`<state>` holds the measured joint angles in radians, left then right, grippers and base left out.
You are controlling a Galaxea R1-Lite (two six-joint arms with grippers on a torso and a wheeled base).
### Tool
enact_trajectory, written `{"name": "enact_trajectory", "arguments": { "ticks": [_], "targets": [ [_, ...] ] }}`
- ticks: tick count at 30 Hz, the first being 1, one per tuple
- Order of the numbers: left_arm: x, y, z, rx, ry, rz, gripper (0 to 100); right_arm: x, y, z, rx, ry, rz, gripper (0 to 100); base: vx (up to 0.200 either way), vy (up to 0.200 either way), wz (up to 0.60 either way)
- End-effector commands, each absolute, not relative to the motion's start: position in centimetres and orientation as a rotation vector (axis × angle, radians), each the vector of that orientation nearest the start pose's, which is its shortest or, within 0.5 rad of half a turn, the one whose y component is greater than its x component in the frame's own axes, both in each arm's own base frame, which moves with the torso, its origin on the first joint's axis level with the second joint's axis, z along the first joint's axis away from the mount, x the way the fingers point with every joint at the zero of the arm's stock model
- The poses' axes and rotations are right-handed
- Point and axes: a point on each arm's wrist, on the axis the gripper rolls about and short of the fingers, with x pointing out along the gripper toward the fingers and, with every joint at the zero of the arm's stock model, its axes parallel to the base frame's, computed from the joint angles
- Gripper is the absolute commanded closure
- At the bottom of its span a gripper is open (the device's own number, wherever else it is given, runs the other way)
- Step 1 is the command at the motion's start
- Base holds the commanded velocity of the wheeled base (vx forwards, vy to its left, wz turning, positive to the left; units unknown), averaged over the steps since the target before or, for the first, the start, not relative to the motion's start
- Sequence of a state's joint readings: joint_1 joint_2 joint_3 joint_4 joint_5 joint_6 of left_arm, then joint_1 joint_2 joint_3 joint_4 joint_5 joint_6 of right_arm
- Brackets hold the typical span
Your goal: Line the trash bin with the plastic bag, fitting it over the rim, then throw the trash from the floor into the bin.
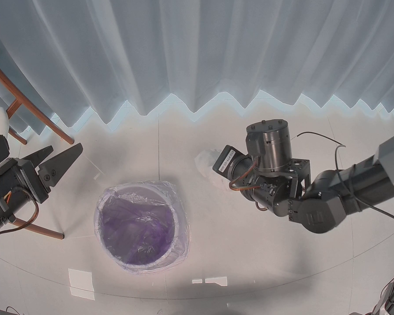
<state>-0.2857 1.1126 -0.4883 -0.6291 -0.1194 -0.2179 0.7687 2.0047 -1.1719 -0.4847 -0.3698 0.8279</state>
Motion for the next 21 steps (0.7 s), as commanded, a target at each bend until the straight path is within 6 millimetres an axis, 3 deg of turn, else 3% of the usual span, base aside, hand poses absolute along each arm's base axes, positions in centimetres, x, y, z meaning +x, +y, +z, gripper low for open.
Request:
{"name": "enact_trajectory", "arguments": {
  "ticks": [1,4,21],
  "targets": [
    [14.7,-4.6,22.3,-0.218,0.057,-0.402,0,24.4,26.7,18.7,0.640,0.434,0.344,100,0.000,0.000,0.00],
    [13.9,-4.4,21.6,-0.219,0.068,-0.421,0,23.0,27.4,17.1,0.630,0.495,0.365,100,0.000,0.000,0.00],
    [12.6,-4.4,21.8,-0.295,0.037,-0.583,0,22.0,28.6,17.0,0.634,0.523,0.424,100,0.000,0.000,0.00]
  ]
}}
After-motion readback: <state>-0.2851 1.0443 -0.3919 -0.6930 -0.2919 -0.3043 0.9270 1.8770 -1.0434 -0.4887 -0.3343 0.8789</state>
